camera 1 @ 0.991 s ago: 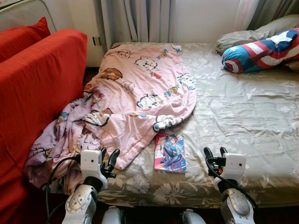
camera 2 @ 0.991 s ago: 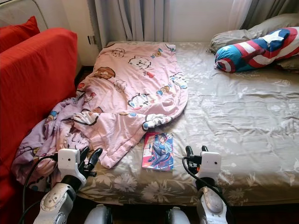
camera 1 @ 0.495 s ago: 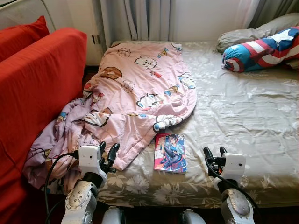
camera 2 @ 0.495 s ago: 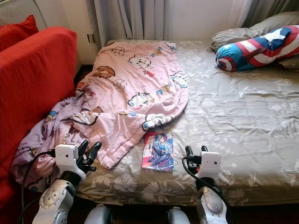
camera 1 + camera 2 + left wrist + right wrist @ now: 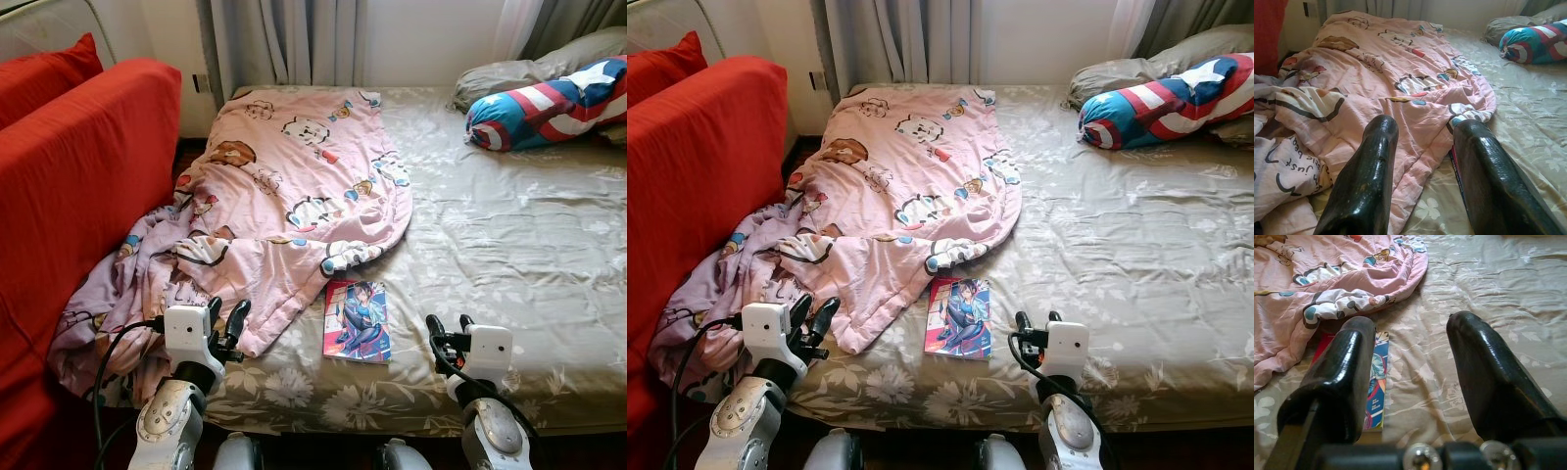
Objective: Clean up the room
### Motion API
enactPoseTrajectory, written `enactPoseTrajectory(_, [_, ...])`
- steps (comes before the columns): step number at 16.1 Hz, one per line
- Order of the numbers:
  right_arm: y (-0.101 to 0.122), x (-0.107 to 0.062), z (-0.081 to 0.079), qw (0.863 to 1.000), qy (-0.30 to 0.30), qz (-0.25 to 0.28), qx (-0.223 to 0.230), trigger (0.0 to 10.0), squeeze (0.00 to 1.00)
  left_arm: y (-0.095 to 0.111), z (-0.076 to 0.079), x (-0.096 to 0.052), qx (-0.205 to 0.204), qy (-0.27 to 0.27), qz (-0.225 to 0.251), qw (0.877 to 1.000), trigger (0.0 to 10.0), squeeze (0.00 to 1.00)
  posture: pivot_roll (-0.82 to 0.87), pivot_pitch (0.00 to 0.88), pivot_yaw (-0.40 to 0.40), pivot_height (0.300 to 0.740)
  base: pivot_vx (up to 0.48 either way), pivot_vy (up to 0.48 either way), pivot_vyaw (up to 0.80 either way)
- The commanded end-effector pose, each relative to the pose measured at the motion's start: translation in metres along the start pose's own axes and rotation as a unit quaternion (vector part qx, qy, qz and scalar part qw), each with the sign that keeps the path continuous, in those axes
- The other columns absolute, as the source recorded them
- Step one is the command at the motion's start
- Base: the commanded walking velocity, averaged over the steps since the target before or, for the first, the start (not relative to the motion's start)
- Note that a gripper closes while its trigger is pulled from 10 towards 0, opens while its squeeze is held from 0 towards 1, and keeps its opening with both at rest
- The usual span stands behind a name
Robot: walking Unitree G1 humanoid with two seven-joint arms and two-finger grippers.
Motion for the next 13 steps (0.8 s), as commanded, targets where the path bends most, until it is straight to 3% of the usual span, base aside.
enactPoseTrajectory(1, [0.0052, 0.002, -0.0009, 1.0, 0.002, 0.01, -0.002, 10.0, 0.0, -0.0013, 0.0, -0.0003, 0.003, 0.001, -0.006, 1.0, 10.0, 0.0, -0.02, 0.08, -0.014, 0.647, 0.0, 0.0, 0.0])
enactPoseTrajectory(13, [0.0046, 0.0019, -0.0002, 1.0, -0.002, 0.008, -0.008, 10.0, 0.0, -0.0028, -0.0002, -0.0012, 0.005, -0.001, -0.01, 1.0, 10.0, 0.0, -0.02, 0.081, -0.012, 0.647, 0.0, 0.0, 0.0])
Point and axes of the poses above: a point about 5 cm out from each wrist's last joint towards the gripper, its own x axis pointing out of the wrist towards the gripper, its own y axis along the axis of the wrist's last joint, z = x × y, the point moved 3 cm from there along x, pointing out of the wrist towards the gripper, and after that the axes turned 6 degrees about x, right-handed, at the moved point
